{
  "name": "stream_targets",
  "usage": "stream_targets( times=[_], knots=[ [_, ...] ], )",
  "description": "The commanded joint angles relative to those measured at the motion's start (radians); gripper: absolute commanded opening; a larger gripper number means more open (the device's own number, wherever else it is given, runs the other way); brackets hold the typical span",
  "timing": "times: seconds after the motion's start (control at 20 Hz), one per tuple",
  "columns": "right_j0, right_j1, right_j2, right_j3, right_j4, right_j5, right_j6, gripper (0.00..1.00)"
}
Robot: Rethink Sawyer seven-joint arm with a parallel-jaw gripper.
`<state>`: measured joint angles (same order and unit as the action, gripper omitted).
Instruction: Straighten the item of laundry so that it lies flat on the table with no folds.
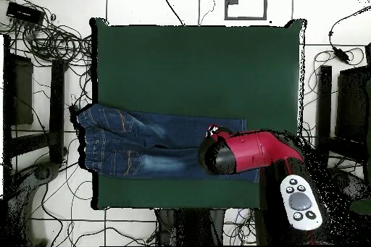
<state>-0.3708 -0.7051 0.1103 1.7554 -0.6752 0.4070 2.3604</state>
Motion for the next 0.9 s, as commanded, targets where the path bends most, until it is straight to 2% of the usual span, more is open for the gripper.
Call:
stream_targets(
  times=[0.05,0.3,0.45,0.6,0.8,0.9],
  knots=[
    [0.098,0.115,-0.141,0.009,0.029,-0.138,0.282,1.0],
    [0.124,0.213,-0.208,-0.005,0.037,-0.29,0.288,1.0],
    [0.161,0.29,-0.253,-0.011,0.086,-0.454,0.296,1.0],
    [0.168,0.333,-0.253,-0.014,0.134,-0.539,0.263,1.0],
    [0.186,0.366,-0.277,-0.038,0.187,-0.607,0.208,1.0],
    [0.177,0.333,-0.27,-0.034,0.183,-0.582,0.158,1.0]
  ],
)
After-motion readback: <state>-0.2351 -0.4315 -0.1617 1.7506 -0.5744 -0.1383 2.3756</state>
